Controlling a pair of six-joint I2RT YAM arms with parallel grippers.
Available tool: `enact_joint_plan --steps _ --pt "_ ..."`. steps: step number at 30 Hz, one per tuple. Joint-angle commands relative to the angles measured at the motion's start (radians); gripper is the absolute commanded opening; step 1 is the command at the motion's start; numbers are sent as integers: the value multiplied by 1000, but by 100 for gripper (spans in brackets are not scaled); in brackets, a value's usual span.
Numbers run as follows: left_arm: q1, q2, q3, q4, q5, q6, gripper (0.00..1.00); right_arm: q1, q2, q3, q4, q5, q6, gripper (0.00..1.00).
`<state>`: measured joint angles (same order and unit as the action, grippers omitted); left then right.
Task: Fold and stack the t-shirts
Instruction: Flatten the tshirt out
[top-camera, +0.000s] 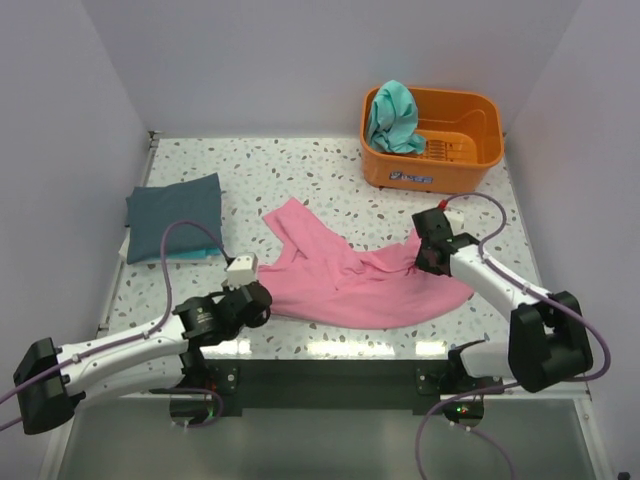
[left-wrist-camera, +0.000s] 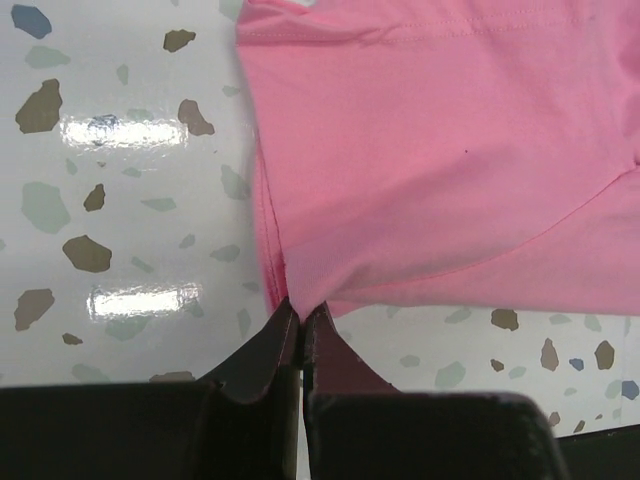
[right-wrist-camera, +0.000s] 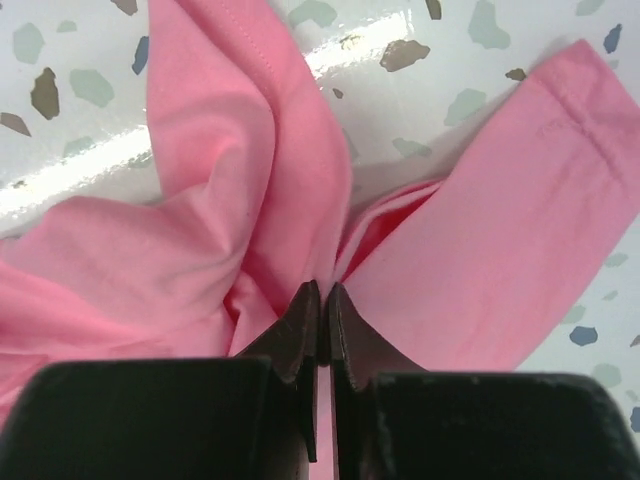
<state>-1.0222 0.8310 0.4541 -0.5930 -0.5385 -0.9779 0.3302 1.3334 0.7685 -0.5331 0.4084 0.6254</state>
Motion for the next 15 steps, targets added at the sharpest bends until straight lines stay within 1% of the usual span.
enact_joint_plan --steps 1,2,3,4,5,6,7,8,9,10,11,12,13,14,15 --pt "1 -26 95 -40 -83 -4 0 -5 -112 46 -7 36 2 0" --pt "1 -32 116 -44 -93 13 0 -5 -147 75 -31 70 -1 0" --pt "1 -47 164 -50 -119 24 0 -5 -227 96 -63 85 -4 0" --pt "1 -56 191 -54 -133 37 0 -5 -262 124 -135 105 -7 0" --pt "1 -65 222 -57 -149 63 0 -5 -301 185 -171 122 -12 0" --pt "1 -85 285 -56 -178 80 0 -5 -362 222 -238 154 -21 0" --pt "1 -96 320 -53 -192 102 0 -6 -393 301 -266 165 -32 0" --pt "1 -105 357 -51 -219 143 0 -5 -416 346 -289 171 -41 0" --pt "1 -130 433 -44 -224 172 0 -5 -436 391 -309 162 -61 0" --pt "1 -144 469 -3 -221 209 0 -6 -471 482 -336 155 -72 0" --pt "1 -159 503 24 -209 281 0 -5 -485 530 -347 144 -84 0" --pt "1 -190 559 91 -187 321 0 -6 -494 579 -364 118 -108 0" --pt "1 -205 586 125 -164 364 0 -8 -510 679 -372 107 -118 0" --pt "1 -217 612 151 -135 416 0 -7 -514 731 -381 96 -127 0" --pt "1 -234 670 179 -126 439 0 -6 -519 782 -399 87 -148 0"
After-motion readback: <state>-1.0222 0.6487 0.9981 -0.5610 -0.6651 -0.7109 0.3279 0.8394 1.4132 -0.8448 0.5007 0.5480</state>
